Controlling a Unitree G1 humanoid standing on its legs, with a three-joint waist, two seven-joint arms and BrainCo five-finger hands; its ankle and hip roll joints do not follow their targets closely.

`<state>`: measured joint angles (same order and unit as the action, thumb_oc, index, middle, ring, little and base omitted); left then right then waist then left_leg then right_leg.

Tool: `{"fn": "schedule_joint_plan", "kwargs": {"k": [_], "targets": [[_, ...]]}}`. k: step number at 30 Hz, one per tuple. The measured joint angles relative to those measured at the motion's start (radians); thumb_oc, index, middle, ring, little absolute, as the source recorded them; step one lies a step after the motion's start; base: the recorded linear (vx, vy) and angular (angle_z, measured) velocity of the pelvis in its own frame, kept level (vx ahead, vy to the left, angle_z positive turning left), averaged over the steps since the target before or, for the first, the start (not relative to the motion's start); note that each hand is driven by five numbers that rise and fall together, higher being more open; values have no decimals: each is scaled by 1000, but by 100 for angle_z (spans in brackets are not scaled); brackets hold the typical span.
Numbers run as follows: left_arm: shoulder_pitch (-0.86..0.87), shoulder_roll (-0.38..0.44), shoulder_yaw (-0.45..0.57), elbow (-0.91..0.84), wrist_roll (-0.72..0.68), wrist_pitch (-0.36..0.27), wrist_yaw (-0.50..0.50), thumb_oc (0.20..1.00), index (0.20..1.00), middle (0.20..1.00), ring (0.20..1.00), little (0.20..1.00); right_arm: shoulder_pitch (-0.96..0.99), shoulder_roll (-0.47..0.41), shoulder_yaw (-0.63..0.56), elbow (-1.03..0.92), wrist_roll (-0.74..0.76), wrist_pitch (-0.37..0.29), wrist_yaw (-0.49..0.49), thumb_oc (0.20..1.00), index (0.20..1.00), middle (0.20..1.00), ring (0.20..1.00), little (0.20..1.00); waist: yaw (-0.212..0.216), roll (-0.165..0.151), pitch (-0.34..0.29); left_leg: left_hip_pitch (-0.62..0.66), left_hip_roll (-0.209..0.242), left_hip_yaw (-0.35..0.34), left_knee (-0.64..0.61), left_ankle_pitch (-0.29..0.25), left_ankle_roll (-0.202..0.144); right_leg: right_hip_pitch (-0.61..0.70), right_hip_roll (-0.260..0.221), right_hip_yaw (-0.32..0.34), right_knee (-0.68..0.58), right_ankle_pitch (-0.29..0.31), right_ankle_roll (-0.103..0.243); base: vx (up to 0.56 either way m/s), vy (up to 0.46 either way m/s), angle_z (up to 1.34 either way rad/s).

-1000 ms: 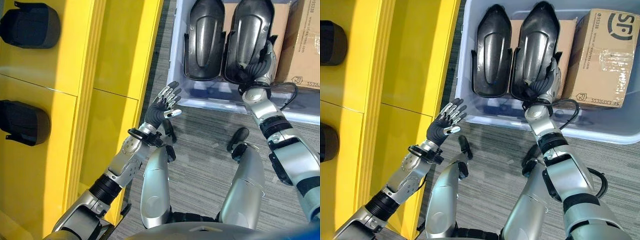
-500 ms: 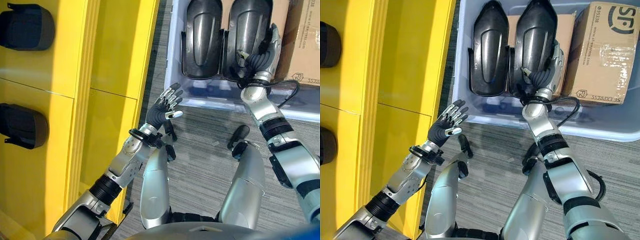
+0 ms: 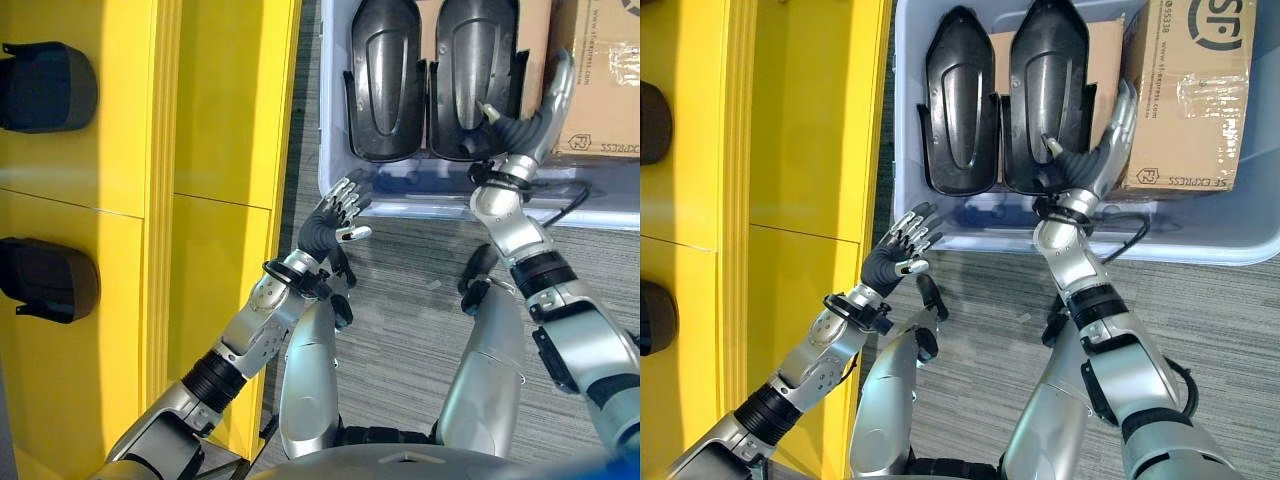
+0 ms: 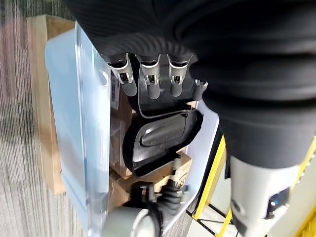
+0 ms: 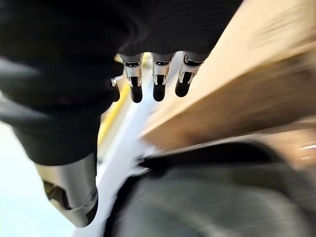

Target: Move parts from the plastic box to the shelf.

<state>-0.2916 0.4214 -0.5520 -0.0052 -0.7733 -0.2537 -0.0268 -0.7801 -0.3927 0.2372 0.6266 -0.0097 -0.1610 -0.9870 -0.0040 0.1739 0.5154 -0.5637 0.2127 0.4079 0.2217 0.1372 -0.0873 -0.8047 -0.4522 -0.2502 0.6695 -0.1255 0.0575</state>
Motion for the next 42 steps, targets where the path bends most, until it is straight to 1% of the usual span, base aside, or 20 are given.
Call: {"fn": "schedule_joint_plan", "kwargs": {"k": [2, 7, 10, 17, 18, 21, 24, 26, 28, 31, 34, 36, 38, 42], "targets": [[-4, -11, 0, 0, 0, -3, 15, 1000, 1000, 1000, 1000, 1000, 3, 17, -2, -1, 27, -16, 2, 1000, 1000, 1000, 1000, 1000, -8, 0, 0, 5, -2, 12, -3, -2, 2, -4, 2, 11, -7, 8, 2, 12, 9, -10], [-3, -36, -12, 0, 1, -3, 34, 1000, 1000, 1000, 1000, 1000, -11, 25, -3, 1, 85, -44, 2, 1000, 1000, 1000, 1000, 1000, -2, 17, -11, 5, -4, 20, -5, -2, 3, -14, 3, 21, -5, 10, 1, 3, -2, -3], [-4, -40, -29, 0, 1, -3, 38, 1000, 1000, 1000, 1000, 1000, -21, 26, -4, 24, 92, -65, 1, 1000, 1000, 1000, 1000, 1000, -2, 20, -13, 4, -4, 21, -5, -1, 3, -19, 3, 24, -1, 10, 0, 0, 0, 0], [-5, -52, -36, 0, 9, 6, 57, 1000, 1000, 1000, 1000, 1000, -55, 14, -25, 58, 113, -63, 5, 1000, 1000, 1000, 1000, 1000, -1, 20, -14, 2, -3, 19, -5, 3, 2, -27, 2, 26, 10, 4, -4, 1, -9, 0], [-5, -53, -36, 0, 9, 7, 57, 1000, 1000, 1000, 1000, 1000, -63, -3, -20, 71, 102, -58, 4, 1000, 1000, 1000, 1000, 1000, -1, 20, -14, 2, -3, 19, -5, 3, 2, -27, 2, 26, 11, 3, -4, 0, 0, 0], [-5, -54, -37, 0, 9, 9, 59, 1000, 1000, 1000, 1000, 1000, -88, -42, -9, 71, 52, -1, 24, 1000, 1000, 1000, 1000, 1000, -2, 21, -14, -11, -3, 20, -7, 7, 2, -44, 2, 27, 15, 3, -6, 0, 0, 0], [-5, -53, -36, 0, 9, 10, 70, 1000, 1000, 1000, 1000, 1000, -89, -58, 17, 71, -20, 40, 35, 1000, 1000, 1000, 1000, 1000, 1, 21, -14, -11, -3, 19, -7, 8, 2, -43, 2, 27, 17, 3, -6, 0, 0, 0], [-5, -53, -36, 0, 8, 10, 70, 1000, 1000, 1000, 1000, 1000, -89, -60, 36, 70, -87, 69, 34, 1000, 1000, 1000, 1000, 1000, 6, 21, -14, -11, -3, 19, -6, 8, 2, -43, 1, 27, 18, 3, -6, 0, 0, 0], [-5, -51, -36, 0, 8, 10, 69, 1000, 1000, 1000, 1000, 1000, -90, -75, 82, 67, -217, 114, 26, 1000, 1000, 1000, 1000, 1000, 23, 22, -15, -11, -3, 19, -5, 8, 2, -42, 1, 27, 18, 3, -6, 0, 0, 0], [-4, -41, -37, 0, 7, 6, 70, 1000, 1000, 1000, 1000, 1000, -97, -99, 111, 66, -328, 128, 16, 1000, 1000, 1000, 1000, 1000, 32, 22, -15, -11, -3, 19, -4, 8, 2, -41, 0, 26, 18, 4, -6, 0, 0, 0], [-3, -25, -37, 2, 7, 0, 68, 1000, 1000, 1000, 1000, 1000, -112, -107, 132, 66, -368, 134, 15, 1000, 1000, 1000, 1000, 1000, 23, 22, -15, -11, -3, 19, -5, 8, 3, -41, 0, 26, 18, 4, -6, 0, 0, 0], [1, -19, -35, 7, 7, -8, 68, 1000, 1000, 1000, 1000, 1000, -114, -136, 169, 66, -376, 134, 12, 1000, 1000, 1000, 1000, 1000, 23, 23, -15, -11, -3, 19, -5, 8, 3, -42, 0, 26, 18, 4, -6, 0, 0, 0], [1, -18, -34, 7, 6, -20, 56, 1000, 1000, 1000, 1000, 1000, -115, -139, 168, 66, -379, 133, 0, 1000, 1000, 1000, 1000, 1000, 23, 23, -16, -11, -3, 19, -6, 8, 3, -42, 0, 25, 16, 4, -6, 0, 0, 0], [3, -17, -35, 12, 6, -22, 32, 1000, 1000, 1000, 1000, 1000, -115, -139, 163, 69, -357, 133, -1, 1000, 1000, 1000, 1000, 1000, 23, 23, -16, -11, -3, 19, -8, 8, 3, -42, 1, 25, 15, 4, -6, 0, 0, 0]]}}
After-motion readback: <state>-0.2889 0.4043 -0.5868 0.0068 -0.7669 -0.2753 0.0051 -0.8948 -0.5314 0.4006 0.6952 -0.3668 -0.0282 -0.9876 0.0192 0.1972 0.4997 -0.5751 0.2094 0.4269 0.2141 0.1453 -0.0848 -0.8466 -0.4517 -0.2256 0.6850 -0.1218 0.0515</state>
